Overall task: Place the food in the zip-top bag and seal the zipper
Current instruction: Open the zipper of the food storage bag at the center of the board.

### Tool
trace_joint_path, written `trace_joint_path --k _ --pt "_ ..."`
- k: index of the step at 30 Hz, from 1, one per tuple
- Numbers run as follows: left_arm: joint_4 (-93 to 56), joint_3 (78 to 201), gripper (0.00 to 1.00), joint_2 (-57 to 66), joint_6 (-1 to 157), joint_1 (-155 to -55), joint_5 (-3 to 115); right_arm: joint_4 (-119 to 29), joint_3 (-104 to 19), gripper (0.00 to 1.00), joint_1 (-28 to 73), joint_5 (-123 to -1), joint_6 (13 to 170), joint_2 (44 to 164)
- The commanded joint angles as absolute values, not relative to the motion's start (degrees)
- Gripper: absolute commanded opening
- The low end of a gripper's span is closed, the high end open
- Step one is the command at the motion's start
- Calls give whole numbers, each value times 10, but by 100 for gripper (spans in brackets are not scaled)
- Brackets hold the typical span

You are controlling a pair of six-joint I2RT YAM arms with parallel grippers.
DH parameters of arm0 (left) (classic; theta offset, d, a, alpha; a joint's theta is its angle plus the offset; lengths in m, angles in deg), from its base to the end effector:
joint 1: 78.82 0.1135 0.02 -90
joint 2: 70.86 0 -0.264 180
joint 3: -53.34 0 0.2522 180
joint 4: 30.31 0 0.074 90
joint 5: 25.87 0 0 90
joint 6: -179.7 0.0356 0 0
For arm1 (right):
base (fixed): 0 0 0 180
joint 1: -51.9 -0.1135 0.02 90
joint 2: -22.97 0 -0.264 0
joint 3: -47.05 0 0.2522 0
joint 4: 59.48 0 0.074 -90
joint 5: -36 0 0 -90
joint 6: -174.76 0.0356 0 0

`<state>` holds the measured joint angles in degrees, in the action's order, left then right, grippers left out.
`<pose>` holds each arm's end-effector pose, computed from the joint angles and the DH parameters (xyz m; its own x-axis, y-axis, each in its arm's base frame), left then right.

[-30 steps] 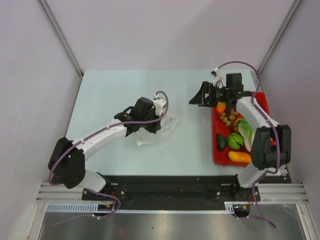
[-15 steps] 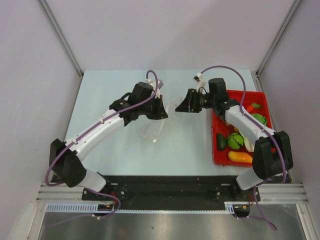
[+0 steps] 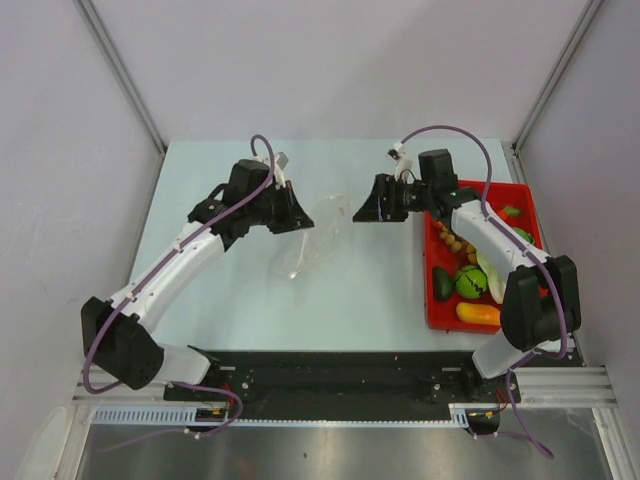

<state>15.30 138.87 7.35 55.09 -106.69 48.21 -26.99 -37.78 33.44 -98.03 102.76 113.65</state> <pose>0.2617 -0.1494 0.3370 -0.8143 -0.1873 -0.5495 0.2155 0.7814 -0.5857 0.3262 0.1350 0.2900 -0.7898 -0.0294 -0.6127 -0.5265 0.5451 0.6524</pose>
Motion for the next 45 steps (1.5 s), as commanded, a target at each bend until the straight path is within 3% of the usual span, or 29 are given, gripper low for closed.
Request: trace_joint_path --k 1,10,14,18,19,20,22,23,24,27,35,37,41,45 --pt "103 1386 0 78 488 -1069 417 -308 -416 76 322 -975 1065 1142" --pt "72 1411 0 133 394 -1068 415 -352 -374 81 269 -955 1141 1136" --pt "72 1422 0 133 392 -1062 407 -325 -376 65 259 -932 1123 1153" --pt "93 1416 0 104 394 -1033 407 -270 -377 59 277 -940 1094 1160" --pt "101 1415 0 86 401 -1021 409 -260 -376 54 282 -948 1087 1159" --pt "109 1412 0 80 406 -1016 412 -243 -376 38 289 -955 1065 1160" --pt "137 1409 0 62 406 -998 401 -224 -389 21 295 -974 1045 1165" --pt "144 1407 0 56 405 -992 395 -199 -400 3 302 -979 1021 1170" --pt "153 1406 0 53 406 -988 388 -185 -426 0 307 -981 1007 1178" --pt "210 1429 0 49 454 -968 397 -118 -470 0 329 -990 934 1191" --pt "371 1537 0 87 790 -983 608 145 -615 0 350 -941 714 1278" --pt "373 1509 0 88 823 -987 597 167 -634 0 341 -922 689 1314" --pt "355 1478 0 98 806 -998 464 212 -691 2 320 -920 669 1356" --pt "298 1459 0 126 742 -1000 380 213 -705 20 319 -916 664 1344"
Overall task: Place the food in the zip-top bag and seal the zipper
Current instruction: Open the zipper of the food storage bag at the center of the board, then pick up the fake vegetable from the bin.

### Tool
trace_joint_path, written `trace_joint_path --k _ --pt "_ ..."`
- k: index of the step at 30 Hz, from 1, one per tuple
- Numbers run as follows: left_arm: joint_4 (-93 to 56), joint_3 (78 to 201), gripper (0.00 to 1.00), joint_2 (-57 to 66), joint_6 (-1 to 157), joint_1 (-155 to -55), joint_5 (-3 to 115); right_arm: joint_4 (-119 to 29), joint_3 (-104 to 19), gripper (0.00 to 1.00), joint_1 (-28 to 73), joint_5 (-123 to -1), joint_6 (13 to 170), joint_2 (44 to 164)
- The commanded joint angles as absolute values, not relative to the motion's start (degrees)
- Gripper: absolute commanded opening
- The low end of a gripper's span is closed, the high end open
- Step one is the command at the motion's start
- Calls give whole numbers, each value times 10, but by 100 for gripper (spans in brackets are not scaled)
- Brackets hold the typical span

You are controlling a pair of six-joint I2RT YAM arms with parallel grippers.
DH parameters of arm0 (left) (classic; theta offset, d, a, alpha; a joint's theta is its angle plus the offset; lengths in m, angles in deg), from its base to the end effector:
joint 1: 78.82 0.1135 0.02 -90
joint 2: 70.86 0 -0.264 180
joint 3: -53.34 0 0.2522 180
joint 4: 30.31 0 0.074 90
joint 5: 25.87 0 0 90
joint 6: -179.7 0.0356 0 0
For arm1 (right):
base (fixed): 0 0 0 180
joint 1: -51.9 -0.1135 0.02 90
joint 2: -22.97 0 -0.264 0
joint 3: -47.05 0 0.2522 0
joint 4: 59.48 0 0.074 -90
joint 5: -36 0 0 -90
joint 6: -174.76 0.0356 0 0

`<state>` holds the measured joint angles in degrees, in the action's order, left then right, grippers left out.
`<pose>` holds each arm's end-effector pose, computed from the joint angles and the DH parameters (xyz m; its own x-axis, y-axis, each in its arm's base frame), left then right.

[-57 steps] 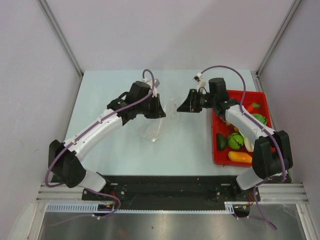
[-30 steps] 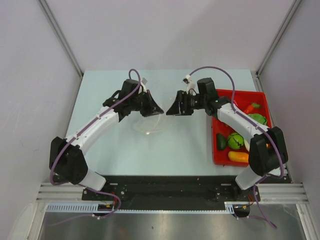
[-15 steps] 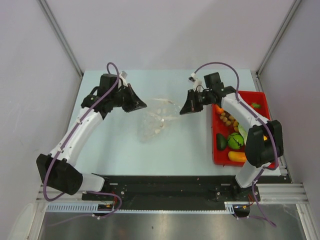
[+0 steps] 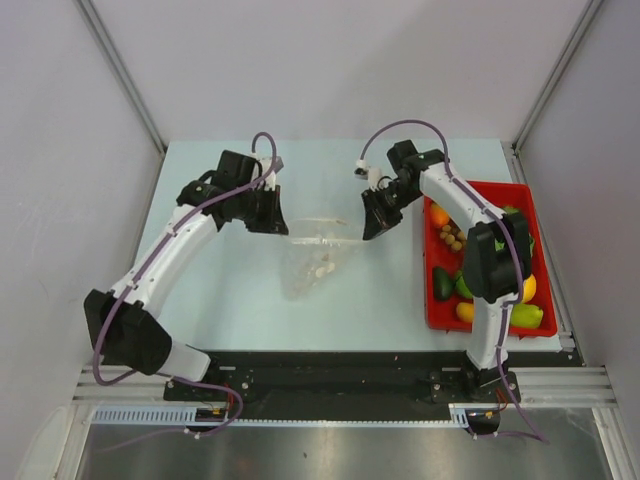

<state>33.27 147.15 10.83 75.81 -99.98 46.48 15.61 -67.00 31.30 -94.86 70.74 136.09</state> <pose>0.2718 -0.1168 0.3433 -0.8330 0.0771 -0.5479 0.3298 0.8643 -0.3798 0.3694 0.1637 0.2633 -0.7687 -0.4847 -0.4173 -0.6385 0.5439 0.5445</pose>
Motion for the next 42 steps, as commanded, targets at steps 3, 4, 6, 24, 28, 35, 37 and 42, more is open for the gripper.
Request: trace_joint_path --k 3,4,6,24,28,35,37,42 --pt "281 1466 0 157 704 -1001 356 216 -702 53 347 -917 662 1313" --pt "272 1468 0 171 696 -1001 349 218 -702 66 358 -915 662 1304" --pt "263 1468 0 181 674 -1003 339 220 -701 76 387 -908 664 1268" --pt "188 1429 0 182 637 -1031 350 254 -698 100 695 -683 706 1077" --pt "179 1421 0 174 636 -1034 352 355 -724 100 699 -633 669 1136" --pt "170 1417 0 178 631 -1038 348 393 -718 100 695 -556 667 1222" --pt "171 1419 0 180 631 -1038 347 391 -711 100 693 -541 664 1247" --pt "170 1422 0 188 631 -1038 342 388 -698 100 680 -524 661 1288"
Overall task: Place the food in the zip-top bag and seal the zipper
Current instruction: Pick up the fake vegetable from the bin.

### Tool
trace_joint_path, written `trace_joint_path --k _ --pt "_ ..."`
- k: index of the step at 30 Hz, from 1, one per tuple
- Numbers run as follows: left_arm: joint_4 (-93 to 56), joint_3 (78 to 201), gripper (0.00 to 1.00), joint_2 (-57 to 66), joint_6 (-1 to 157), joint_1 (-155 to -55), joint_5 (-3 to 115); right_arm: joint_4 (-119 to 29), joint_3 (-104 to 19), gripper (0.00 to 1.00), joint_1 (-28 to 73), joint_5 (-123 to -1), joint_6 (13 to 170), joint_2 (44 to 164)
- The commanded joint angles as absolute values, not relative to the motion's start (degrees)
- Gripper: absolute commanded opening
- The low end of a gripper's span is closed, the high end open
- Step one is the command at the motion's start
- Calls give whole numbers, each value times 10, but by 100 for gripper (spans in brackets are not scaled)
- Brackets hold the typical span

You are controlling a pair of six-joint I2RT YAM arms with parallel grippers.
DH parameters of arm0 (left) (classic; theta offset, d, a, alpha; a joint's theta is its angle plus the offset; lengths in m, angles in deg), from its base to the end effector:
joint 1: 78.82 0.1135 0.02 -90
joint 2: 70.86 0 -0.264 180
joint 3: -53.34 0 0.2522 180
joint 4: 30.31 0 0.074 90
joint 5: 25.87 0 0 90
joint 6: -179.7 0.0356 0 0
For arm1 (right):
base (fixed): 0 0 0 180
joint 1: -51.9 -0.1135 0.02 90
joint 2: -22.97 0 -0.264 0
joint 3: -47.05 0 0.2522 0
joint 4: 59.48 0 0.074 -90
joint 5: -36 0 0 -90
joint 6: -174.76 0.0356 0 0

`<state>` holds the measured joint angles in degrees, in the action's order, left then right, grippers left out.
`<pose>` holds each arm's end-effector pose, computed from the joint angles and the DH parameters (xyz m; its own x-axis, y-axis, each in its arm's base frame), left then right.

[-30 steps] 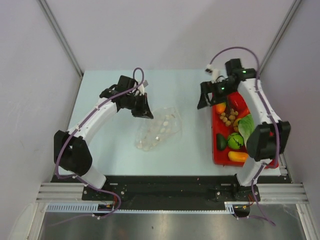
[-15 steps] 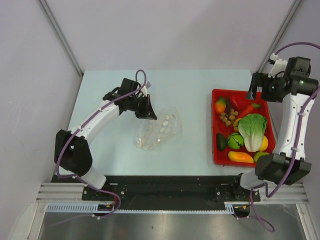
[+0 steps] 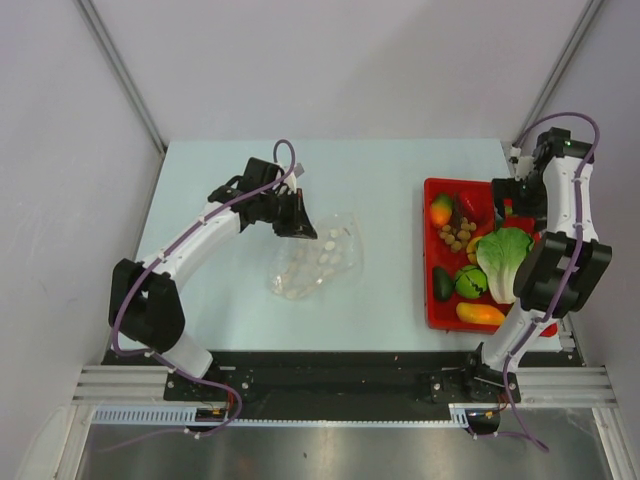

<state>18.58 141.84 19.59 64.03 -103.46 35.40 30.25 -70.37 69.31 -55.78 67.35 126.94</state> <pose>0.3024 -0.1575 0.2873 -0.9131 0.0009 -0.4077 0.2729 0.7444 -0.6095 0.3391 -0.1052 0.3219 -0.9719 -0.0087 -0.2353 0.0013 0.9991 -0.0422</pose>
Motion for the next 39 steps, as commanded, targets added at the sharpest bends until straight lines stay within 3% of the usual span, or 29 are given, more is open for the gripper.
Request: trace_joint_path --k 1,13,15,16,19,20,22,23,24,34,39 --pt "171 1423 0 189 631 -1038 342 389 -696 100 678 -523 662 1304" --pt "183 1419 0 191 635 -1037 342 392 -673 100 670 -610 655 1379" --pt "183 1416 0 191 632 -1038 341 387 -662 94 671 -625 653 1377" --pt "183 1415 0 192 632 -1038 340 384 -659 89 673 -630 654 1375" --pt "184 1415 0 192 629 -1038 336 385 -667 53 687 -650 652 1363" --pt "183 1415 0 191 628 -1038 336 387 -671 34 695 -655 651 1357" --pt "185 1415 0 190 625 -1038 333 391 -687 19 700 -670 642 1331" --pt "186 1415 0 187 623 -1038 331 399 -694 6 702 -678 638 1321" --pt "186 1416 0 187 622 -1038 328 402 -699 2 706 -688 636 1300" --pt "189 1430 0 176 588 -1038 305 398 -735 0 723 -815 624 1158" --pt "167 1439 0 180 552 -1038 269 274 -733 0 721 -934 719 1085"
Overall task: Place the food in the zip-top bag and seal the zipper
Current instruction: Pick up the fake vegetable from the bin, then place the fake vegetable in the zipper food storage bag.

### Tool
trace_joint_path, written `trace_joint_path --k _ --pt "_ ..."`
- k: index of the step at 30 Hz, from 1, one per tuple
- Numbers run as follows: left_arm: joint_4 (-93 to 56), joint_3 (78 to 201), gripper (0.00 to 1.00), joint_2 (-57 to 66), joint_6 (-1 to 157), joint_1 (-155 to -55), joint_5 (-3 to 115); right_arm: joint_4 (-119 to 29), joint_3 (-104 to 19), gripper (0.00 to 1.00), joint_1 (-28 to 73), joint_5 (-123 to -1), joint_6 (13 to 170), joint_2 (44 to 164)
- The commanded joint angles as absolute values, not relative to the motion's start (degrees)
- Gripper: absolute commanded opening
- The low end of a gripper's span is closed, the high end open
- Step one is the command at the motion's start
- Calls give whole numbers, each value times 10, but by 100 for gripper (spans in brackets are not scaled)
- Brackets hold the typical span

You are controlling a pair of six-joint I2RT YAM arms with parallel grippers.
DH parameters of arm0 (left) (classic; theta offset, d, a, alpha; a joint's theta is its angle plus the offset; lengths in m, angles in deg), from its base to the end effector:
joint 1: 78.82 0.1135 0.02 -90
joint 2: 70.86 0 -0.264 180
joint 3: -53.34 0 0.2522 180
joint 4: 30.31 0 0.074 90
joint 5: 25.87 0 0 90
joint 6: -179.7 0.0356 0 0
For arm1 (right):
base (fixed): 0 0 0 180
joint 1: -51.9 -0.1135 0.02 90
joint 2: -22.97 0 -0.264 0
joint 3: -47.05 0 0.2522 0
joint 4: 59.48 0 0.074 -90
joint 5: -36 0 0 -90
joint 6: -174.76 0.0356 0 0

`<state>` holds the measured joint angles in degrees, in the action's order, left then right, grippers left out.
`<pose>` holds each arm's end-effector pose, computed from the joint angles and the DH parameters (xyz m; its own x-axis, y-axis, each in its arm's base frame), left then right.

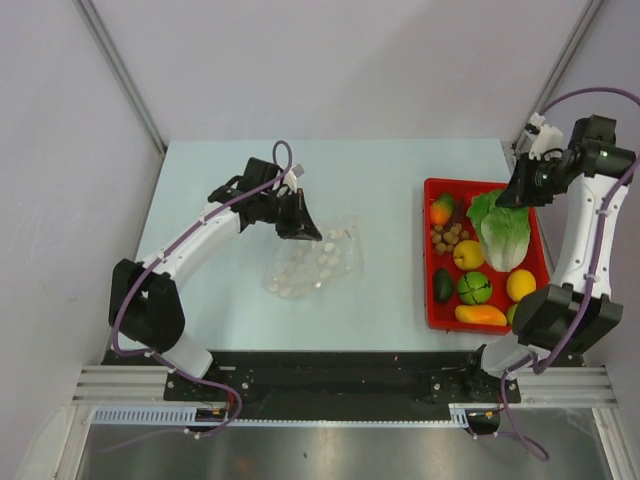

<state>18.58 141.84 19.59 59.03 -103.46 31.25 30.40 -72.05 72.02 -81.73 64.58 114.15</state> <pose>0.3007 -0.1592 0.2883 -0.9437 -0.0384 -0.3284 0.2097 0.6985 -0.6842 0.2854 -0.0869 0.4024 -0.8121 -0.0277 -0.5829 -0.1929 0.9555 0.2233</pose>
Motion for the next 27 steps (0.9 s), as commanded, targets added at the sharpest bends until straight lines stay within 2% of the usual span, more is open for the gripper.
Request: trace_joint_path --k 1,4,10,19,27 --pt "161 1441 0 182 542 -1038 264 203 -727 0 707 -949 745 1070" --pt "133 1445 0 183 513 -1037 235 31 -685 0 664 -964 859 1018" --pt "44 1450 0 183 426 -1037 158 -217 -622 0 529 -914 1020 969" --pt "-235 1343 0 187 244 -1026 68 -405 -551 0 366 -823 1146 971" --pt "-245 1309 0 206 252 -1023 67 -469 -511 0 285 -787 1161 997"
